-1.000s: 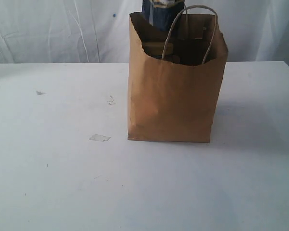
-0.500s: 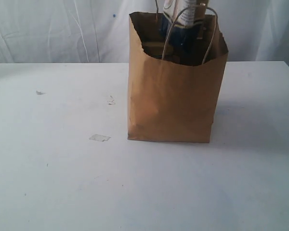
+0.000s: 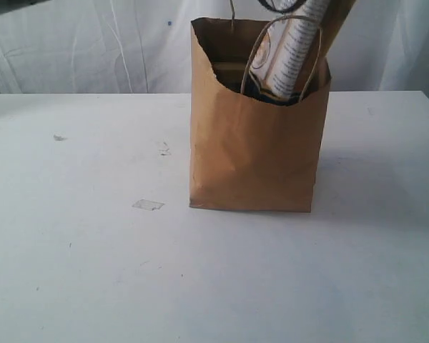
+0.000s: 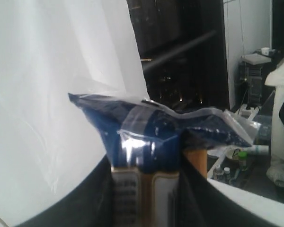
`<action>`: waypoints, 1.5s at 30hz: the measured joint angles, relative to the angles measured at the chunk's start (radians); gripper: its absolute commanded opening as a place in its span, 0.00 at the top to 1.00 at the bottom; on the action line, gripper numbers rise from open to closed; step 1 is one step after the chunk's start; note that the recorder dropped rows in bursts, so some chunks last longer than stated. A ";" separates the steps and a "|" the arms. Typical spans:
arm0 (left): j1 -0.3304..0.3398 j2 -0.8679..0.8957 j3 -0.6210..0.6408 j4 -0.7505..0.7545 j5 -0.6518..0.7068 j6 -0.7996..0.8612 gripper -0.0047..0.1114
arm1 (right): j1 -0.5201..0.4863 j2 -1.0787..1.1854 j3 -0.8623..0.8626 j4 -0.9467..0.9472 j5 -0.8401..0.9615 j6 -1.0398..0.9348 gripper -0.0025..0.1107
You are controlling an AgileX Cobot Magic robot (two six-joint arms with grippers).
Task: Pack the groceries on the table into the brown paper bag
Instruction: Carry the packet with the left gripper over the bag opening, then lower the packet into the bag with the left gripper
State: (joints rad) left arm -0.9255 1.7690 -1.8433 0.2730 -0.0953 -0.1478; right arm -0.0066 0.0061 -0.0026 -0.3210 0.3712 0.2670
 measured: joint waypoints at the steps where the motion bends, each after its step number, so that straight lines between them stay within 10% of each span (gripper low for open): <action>1: 0.000 0.011 0.000 -0.006 0.002 0.018 0.96 | 0.000 0.000 0.000 0.000 0.000 0.000 0.98; 45: 0.076 0.163 -0.010 0.006 0.074 0.173 0.96 | 0.000 0.000 0.000 0.000 0.000 0.014 0.98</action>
State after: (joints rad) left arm -0.8495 1.9321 -1.8533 0.2794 -0.0216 0.0253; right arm -0.0066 0.0061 -0.0026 -0.3210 0.3712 0.2811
